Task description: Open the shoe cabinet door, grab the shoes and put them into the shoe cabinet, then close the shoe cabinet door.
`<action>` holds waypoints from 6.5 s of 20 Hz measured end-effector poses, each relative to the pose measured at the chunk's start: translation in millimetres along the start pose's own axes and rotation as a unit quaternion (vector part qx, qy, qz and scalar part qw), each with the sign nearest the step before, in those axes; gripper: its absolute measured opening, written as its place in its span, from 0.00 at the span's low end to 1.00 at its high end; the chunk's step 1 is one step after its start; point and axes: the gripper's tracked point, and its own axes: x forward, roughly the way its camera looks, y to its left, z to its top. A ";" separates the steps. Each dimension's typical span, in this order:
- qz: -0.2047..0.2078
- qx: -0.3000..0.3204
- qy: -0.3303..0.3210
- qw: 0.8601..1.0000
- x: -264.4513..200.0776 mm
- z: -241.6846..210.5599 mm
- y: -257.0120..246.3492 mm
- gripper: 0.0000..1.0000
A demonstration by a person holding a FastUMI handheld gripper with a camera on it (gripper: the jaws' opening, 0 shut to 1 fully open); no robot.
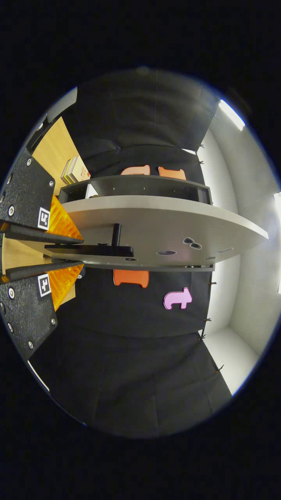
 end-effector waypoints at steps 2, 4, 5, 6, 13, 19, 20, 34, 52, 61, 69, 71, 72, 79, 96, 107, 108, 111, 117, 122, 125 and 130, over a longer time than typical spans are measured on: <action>-0.026 0.003 0.001 1.000 -5.9 -2.1 -21.2 0.27; -0.069 -0.007 -0.004 0.998 -10.4 -2.9 -50.3 0.21; -0.088 -0.010 -0.005 0.996 -11.6 -3.2 -62.4 0.21; -0.099 -0.011 -0.003 0.995 -13.7 -4.6 -70.3 0.21; -0.106 0.007 0.017 0.994 -27.8 -10.1 -61.9 0.21; -0.143 -0.004 0.021 0.990 -45.6 -6.4 -39.0 0.22; -0.132 0.003 0.026 0.991 -45.3 -7.8 -24.8 0.26; -0.029 0.007 0.140 0.990 -7.6 -132.4 153.4 0.63; 0.050 0.034 0.367 0.928 102.9 -380.3 210.3 0.61; 0.045 -0.001 0.434 0.900 128.7 -461.8 202.9 0.37; 0.047 -0.005 0.436 0.899 133.8 -449.7 202.7 0.06; 0.046 -0.012 0.424 0.904 140.8 -433.5 199.1 0.06; 0.048 -0.014 0.418 0.907 143.0 -424.9 199.1 0.06; 0.055 -0.048 0.355 0.932 133.2 -332.8 198.5 0.06; 0.048 -0.105 0.235 0.965 174.4 -136.7 188.8 0.05; 0.053 -0.090 0.230 0.968 325.4 -92.7 171.9 0.06; 0.053 -0.093 0.231 0.967 339.2 -94.1 169.2 0.06; 0.068 -0.086 0.243 0.964 368.3 -100.4 168.6 0.06; 0.089 -0.083 0.256 0.959 412.4 -112.7 170.7 0.06; 0.097 -0.079 0.262 0.957 430.9 -118.2 172.9 0.06; 0.093 -0.075 0.257 0.959 431.2 -115.6 171.9 0.14; 0.065 -0.085 0.246 0.963 418.2 -106.2 167.2 0.49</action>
